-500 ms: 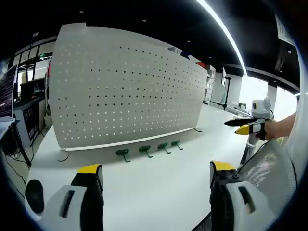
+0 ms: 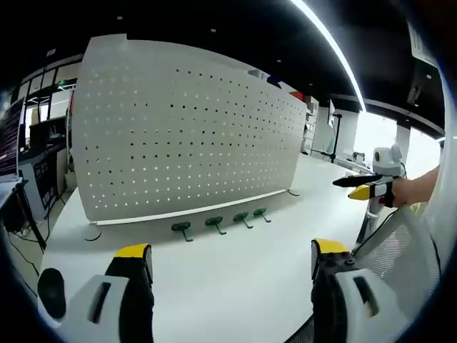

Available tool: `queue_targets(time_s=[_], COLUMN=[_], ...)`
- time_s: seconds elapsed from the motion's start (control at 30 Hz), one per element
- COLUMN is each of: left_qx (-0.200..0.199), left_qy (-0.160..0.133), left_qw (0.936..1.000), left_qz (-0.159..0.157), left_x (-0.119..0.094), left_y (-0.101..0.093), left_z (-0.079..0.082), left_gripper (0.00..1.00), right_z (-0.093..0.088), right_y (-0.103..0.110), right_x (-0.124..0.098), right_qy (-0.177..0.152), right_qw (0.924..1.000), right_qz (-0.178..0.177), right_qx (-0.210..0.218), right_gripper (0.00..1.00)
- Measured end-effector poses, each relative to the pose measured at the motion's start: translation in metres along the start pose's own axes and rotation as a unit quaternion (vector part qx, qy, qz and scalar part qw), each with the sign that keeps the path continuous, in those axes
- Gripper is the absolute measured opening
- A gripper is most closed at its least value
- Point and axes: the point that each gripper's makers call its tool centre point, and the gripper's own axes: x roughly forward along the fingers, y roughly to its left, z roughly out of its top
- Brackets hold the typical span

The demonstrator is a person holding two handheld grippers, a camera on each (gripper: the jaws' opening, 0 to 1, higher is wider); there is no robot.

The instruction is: Insert the hook assembly into the mounting plate slot until the hook locks in place.

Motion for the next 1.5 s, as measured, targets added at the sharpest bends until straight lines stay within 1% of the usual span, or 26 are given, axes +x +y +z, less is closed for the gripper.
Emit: queue_targets(time_s=[0.47,0.8,1.07,1.3,1.4,1.5], left_qx=[-0.001,-0.001,0.000,0.004,0.004,0.013], left_qy=[0.001,-0.001,0.004,0.005,0.009,0.017], left_qw=[1.0000,1.0000,1.0000,1.0000,1.0000,0.9998], left_qz=[0.000,0.001,-0.001,0.000,-0.001,-0.005], left_x=[0.0001,-0.0005,0.0004,0.0020,0.0034,0.0066], left_y=[-0.0007,0.0001,-0.0002,0.0025,0.0037,0.0050], left_z=[-0.0010,0.0020,-0.0004,0.0018,0.0014,-0.0005], left_gripper=[0.94,0.94,0.93,0.93,0.93,0.92], right_z=[-0.0005,-0.0008,0.0010,0.0004,0.0000,0.0001], right_y=[-0.0004,-0.0008,-0.0003,-0.0013,-0.0011,0.0004], right_x=[-0.0001,0.0003,0.0015,0.0026,0.0029,0.0034], right_qy=[0.000,0.001,-0.001,0.000,0.001,0.003], right_qw=[1.0000,1.0000,1.0000,1.0000,1.0000,1.0000], right_qz=[-0.001,-0.001,0.001,0.002,0.003,0.005], right_qx=[0.001,0.003,0.006,0.005,0.005,0.004], right_gripper=[0.78,0.78,0.78,0.78,0.77,0.77])
